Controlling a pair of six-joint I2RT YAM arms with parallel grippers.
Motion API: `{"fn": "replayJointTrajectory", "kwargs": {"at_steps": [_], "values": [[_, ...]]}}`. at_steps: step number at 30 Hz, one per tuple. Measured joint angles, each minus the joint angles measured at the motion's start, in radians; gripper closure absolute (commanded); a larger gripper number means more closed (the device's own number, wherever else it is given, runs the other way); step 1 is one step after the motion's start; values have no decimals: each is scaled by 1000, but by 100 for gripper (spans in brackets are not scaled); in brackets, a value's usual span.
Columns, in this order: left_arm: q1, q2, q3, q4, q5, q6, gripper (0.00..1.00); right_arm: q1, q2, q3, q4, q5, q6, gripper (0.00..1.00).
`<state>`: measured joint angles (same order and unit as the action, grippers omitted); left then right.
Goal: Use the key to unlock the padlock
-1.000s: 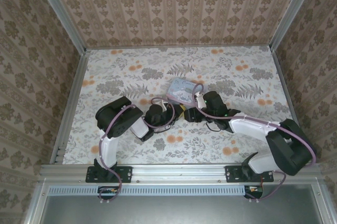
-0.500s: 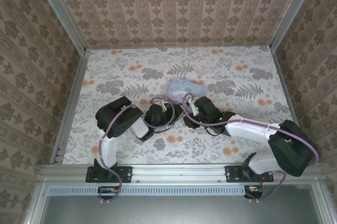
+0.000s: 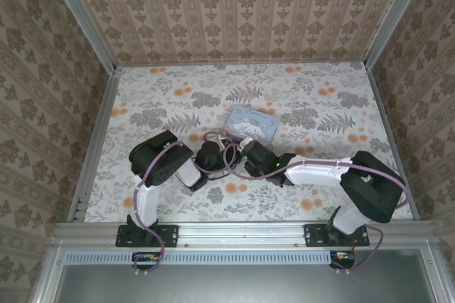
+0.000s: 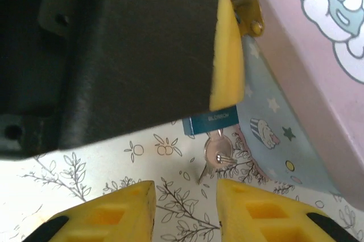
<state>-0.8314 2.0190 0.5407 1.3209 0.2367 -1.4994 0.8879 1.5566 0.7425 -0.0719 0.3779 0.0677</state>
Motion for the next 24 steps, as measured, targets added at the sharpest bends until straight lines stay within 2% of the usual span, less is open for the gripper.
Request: {"fn": "replayJointTrajectory", "kwargs": {"at_steps": [9,18,20,24], "values": [[9,2,0,1,-18,0,100,16,80,56,9,110,-55,76],[16,2,0,1,-39,1,100,16,115,98,13,150,-70,93],[16,3,0,1,-45,1,100,16,122,108,9,150,-65,100],[16,6,0,6,-53,4,100,13,134,129,8,130,-34,100]]}}
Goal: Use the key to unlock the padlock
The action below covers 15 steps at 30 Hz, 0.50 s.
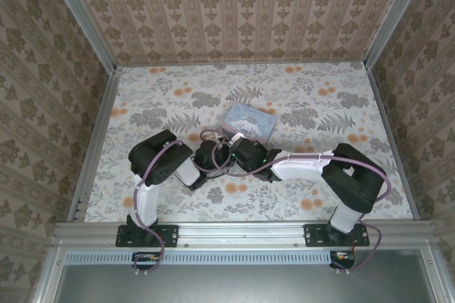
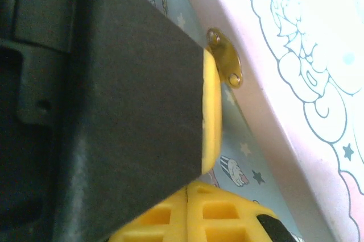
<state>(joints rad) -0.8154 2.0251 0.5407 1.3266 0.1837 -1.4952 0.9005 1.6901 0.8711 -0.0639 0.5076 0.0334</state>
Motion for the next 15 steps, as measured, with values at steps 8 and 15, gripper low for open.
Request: {"fn": "replayJointTrajectory", "kwargs": {"at_steps": [8,15], "values": [[0,0,-2,3,-9,0,100,-114,-38,-51,76,-291,177,100],[-4,0,-2,5,6,-4,100,-209,-113,-138,168,-533,326,96]]}}
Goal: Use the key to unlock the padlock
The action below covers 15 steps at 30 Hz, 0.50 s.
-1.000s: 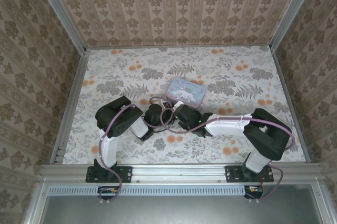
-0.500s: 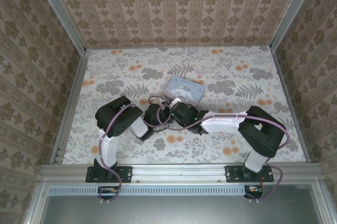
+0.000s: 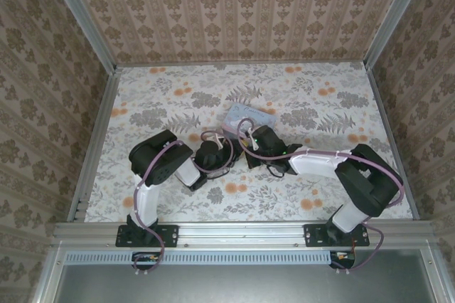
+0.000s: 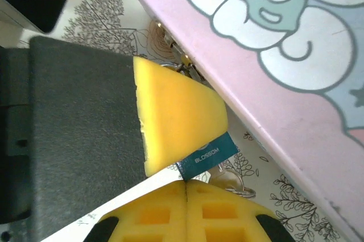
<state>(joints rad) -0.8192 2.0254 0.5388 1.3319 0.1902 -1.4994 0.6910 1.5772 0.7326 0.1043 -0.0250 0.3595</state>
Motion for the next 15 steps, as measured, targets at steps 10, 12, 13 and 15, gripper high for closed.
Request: {"fn": "replayJointTrajectory", "kwargs": {"at_steps": [10,12,13,15], "values": [[-5,1,-2,-1,22,-4,100,-9,-120,-40,-5,-12,11,63],[-5,1,-2,-1,23,-4,100,2,-126,-40,-14,11,-16,62],[-5,1,-2,-1,23,-4,100,15,-126,-40,-24,34,-38,62],[-5,1,-2,-1,23,-4,100,51,-126,-40,-46,85,-82,62]]}}
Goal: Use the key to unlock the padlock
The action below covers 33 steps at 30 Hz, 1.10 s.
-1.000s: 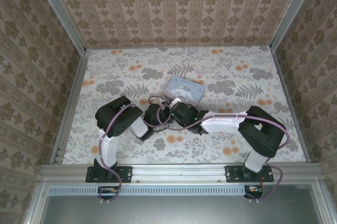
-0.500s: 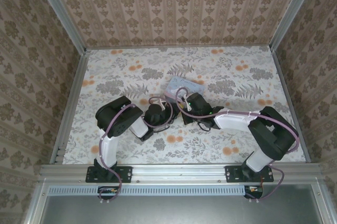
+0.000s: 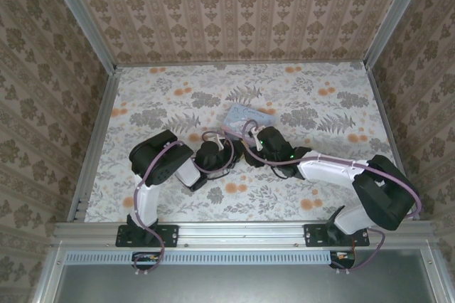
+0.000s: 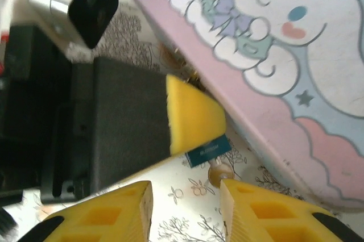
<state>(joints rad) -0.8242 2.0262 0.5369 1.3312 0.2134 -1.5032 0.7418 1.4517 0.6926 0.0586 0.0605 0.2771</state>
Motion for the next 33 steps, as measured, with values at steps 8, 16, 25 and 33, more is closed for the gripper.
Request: {"fn": "replayJointTrajectory", "kwargs": {"at_steps": [8,16,25,33], "values": [[0,0,0,0,0,0,100,114,58,0,-19,244,-159,63],[0,0,0,0,0,0,100,187,162,0,25,456,-248,71],[1,0,-3,0,-10,0,100,206,250,11,145,615,-256,78],[8,0,-5,5,-42,-3,100,208,305,51,200,652,-250,92]]}}
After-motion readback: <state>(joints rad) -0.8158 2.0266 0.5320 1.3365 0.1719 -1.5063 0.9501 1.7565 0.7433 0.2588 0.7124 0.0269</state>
